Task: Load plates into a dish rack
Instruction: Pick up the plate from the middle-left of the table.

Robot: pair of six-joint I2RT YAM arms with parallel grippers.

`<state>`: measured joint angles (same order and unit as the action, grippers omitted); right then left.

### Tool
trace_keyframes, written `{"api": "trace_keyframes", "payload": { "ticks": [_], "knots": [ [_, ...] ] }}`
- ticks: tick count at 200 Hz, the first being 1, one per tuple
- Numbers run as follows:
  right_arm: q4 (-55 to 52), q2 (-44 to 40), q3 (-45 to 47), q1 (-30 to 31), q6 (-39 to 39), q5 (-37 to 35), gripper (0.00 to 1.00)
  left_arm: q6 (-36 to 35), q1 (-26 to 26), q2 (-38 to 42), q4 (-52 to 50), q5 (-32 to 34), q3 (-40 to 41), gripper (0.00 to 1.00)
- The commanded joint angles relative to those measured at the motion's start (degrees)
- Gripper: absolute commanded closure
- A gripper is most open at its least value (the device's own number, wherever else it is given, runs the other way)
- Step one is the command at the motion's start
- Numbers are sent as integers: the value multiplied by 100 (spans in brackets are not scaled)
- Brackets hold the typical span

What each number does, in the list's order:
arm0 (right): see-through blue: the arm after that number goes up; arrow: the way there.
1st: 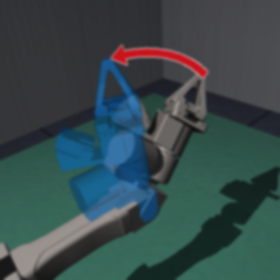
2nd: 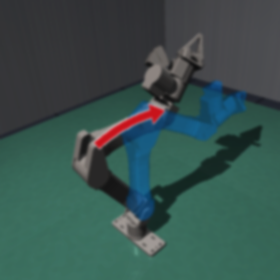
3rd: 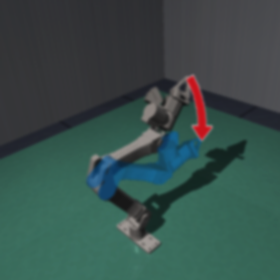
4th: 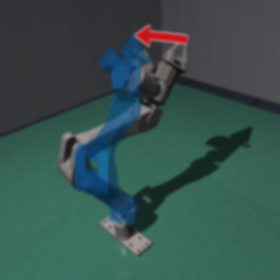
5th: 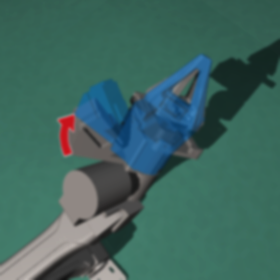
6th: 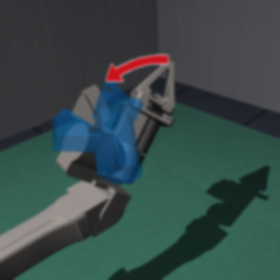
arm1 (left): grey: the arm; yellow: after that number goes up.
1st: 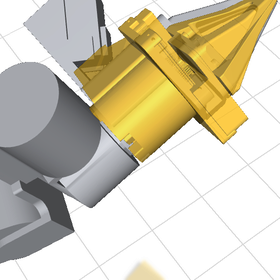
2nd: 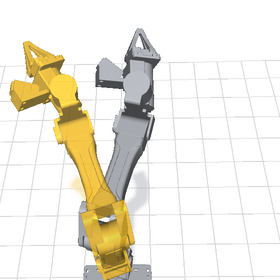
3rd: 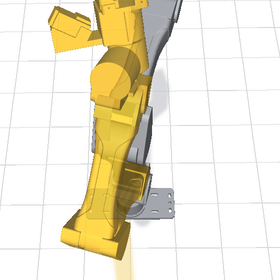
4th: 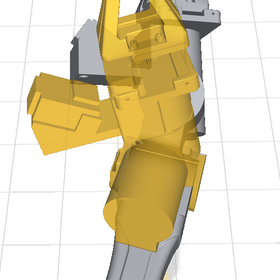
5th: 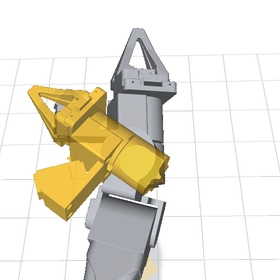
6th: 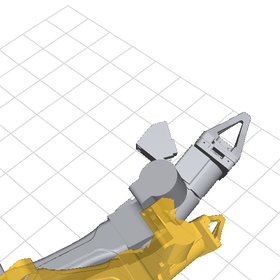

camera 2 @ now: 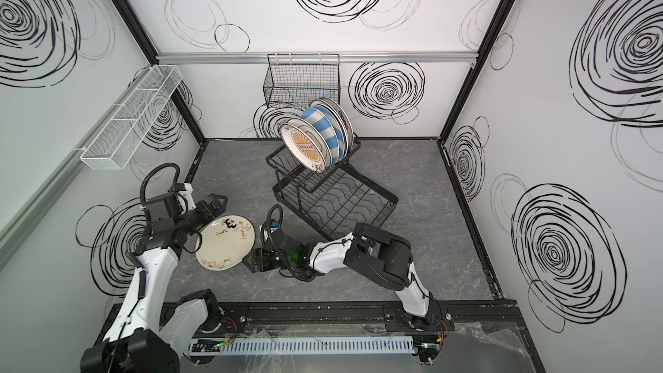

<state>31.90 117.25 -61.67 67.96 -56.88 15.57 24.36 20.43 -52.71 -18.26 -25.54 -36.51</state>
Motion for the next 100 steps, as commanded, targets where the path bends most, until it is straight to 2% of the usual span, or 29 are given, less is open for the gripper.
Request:
{"api": "trace_keyframes", "payload": {
  "ticks": [1,38,100],
  "knots": [
    [351,286,-228,-241,-176,192,22,-91,100,33,347,-252,45,4],
    [203,577,-479,-489,-194,251,23,-76,151,123,384,-241,73,4],
    [-122,1224,-1187,-556,-43,485,25,-83,236,227,418,-215,126,4]
  ]
}}
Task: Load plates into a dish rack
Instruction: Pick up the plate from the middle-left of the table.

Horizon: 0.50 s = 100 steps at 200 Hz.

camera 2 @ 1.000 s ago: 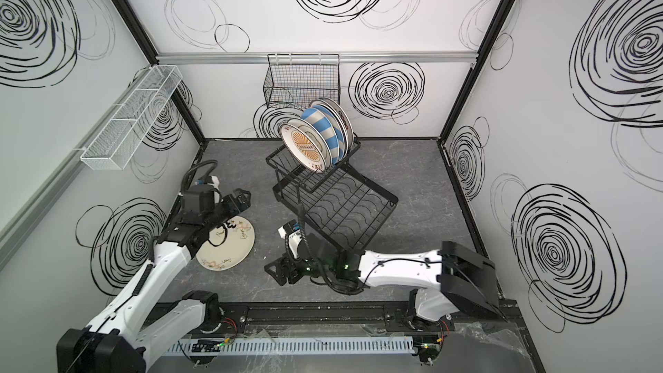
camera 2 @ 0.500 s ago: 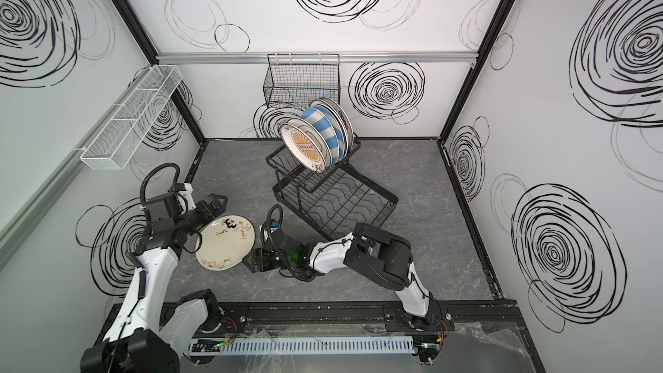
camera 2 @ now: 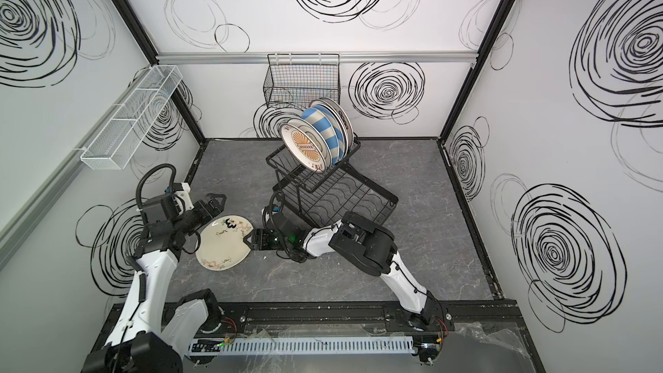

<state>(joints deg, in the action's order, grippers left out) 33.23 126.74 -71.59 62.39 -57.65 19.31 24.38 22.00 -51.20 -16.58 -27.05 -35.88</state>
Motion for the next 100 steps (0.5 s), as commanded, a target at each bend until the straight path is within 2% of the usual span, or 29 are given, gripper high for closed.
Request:
{"api": "trace_keyframes", "payload": {
  "ticks": [1,50,77,100],
  "knots": [
    [-256,283,-200,1,34,110,25,-84,82,76,250,-64,63,4],
    [-319,594,-476,-69,-31,89,28,-84,112,118,282,-66,98,4],
    [-362,718,-531,-104,-52,84,46,-91,173,172,296,-2,99,4],
    [-427,832,-596,-126,-80,136,54,-82,168,189,313,-37,134,4]
  ]
}}
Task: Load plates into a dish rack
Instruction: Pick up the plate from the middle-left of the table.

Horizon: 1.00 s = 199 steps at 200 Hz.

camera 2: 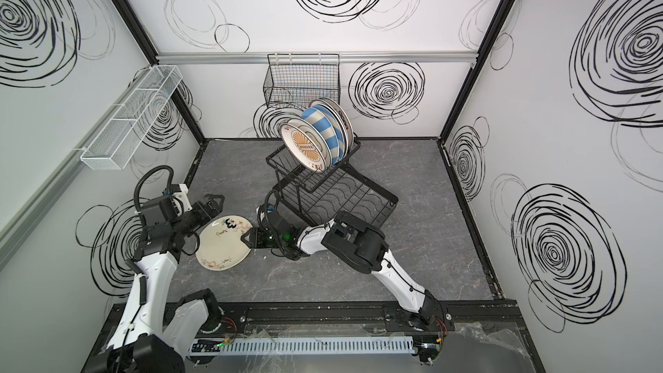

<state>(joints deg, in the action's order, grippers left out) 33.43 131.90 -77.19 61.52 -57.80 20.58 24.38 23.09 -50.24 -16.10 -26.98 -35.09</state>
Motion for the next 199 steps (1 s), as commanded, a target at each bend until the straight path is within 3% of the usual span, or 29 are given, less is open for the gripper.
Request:
{"api": "trace_keyframes", "payload": {
  "ticks": [1,44,81,118,199],
  "knots": [
    [-449,322,-39,-41,-65,8,55,-82,57,93,265,-48,55,4],
    [-688,399,-203,-85,5,-2,80,-83,64,163,274,-46,74,4],
    [-844,210,-127,-131,147,-202,84,-91,64,150,282,-71,73,4],
    [-1090,-74,-101,-122,370,-446,100,-91,71,217,274,-14,59,4],
    [-1989,-2010,449,-62,1421,-1565,100,252,90,360,3,-486,-462,4]
  ]
}}
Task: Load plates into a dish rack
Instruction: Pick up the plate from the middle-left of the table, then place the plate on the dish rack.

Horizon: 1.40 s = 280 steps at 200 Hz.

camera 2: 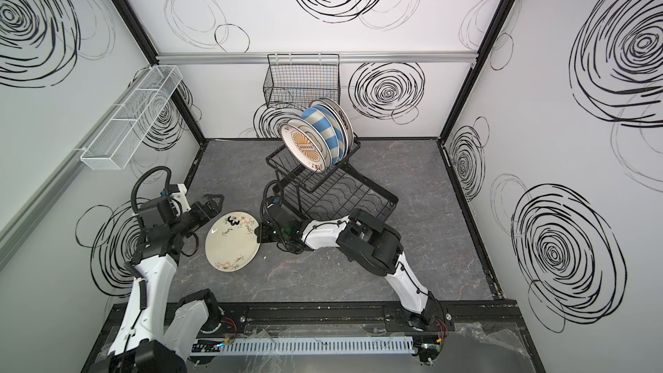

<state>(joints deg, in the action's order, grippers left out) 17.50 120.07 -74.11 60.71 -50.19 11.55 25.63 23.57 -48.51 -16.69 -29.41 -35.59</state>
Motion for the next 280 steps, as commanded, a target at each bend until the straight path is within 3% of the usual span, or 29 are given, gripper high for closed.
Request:
{"api": "trace_keyframes", "payload": {
  "ticks": [1,71,116,214,244,280],
  "knots": [
    [-414,-858,146,28,678,-676,100,122,33,190,53,-238,-426,4],
    [-2010,-3041,486,614,1827,-2583,100,-44,-63,137,-437,-170,-898,4],
    [-2274,-4326,561,728,2458,-3201,100,-58,-56,56,-635,-25,-1149,4],
    [-2661,-4879,-1459,417,4161,-4221,100,-412,-758,78,-1028,334,-746,4],
    [-2320,-4879,-1585,135,4871,-4635,100,-419,-1081,108,-827,360,-588,4],
    [-1803,-5113,-1229,-487,5252,-4265,100,-357,-1363,311,-356,409,-339,4]
  ]
}}
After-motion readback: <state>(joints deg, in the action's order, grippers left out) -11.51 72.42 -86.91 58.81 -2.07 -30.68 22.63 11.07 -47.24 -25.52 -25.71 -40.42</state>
